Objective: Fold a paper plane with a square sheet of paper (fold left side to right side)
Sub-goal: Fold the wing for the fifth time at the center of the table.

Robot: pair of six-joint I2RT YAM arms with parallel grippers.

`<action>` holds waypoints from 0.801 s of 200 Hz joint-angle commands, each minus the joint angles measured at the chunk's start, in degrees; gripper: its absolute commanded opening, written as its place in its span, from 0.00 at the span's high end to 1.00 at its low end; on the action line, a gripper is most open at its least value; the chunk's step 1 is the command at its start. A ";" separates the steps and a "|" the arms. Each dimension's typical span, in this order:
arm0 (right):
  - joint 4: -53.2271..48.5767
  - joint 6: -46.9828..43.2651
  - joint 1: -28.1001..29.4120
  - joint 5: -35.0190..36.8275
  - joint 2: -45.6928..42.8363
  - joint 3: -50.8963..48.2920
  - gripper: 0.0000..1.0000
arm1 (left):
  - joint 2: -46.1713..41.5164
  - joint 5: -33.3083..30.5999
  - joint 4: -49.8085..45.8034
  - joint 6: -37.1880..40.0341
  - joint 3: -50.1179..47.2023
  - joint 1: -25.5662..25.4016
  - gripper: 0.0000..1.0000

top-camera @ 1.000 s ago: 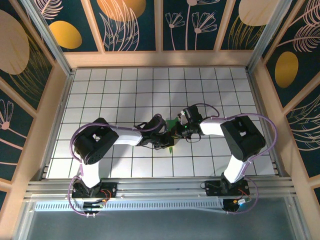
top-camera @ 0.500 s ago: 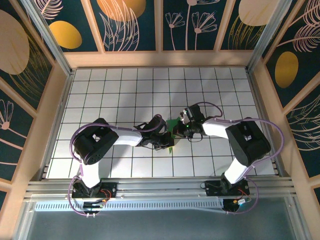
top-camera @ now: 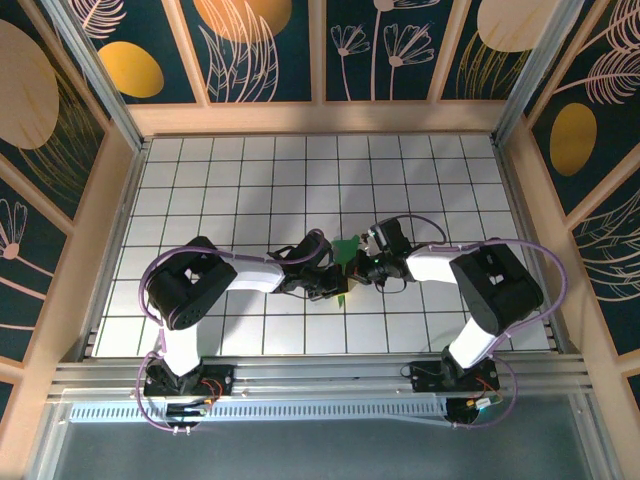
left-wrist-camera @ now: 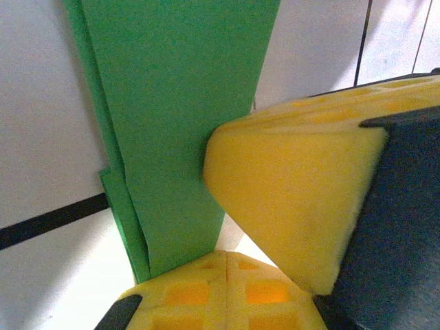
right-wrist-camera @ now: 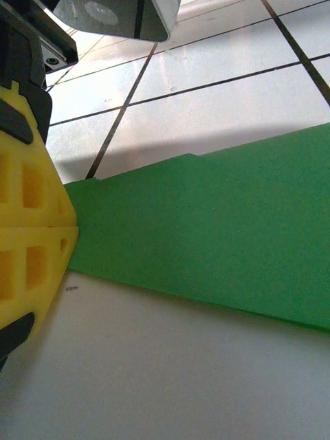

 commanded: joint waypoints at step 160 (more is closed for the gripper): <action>-4.44 -2.21 0.81 2.54 5.01 3.45 1.00 | -2.84 0.49 -2.02 -1.02 0.08 -0.49 1.00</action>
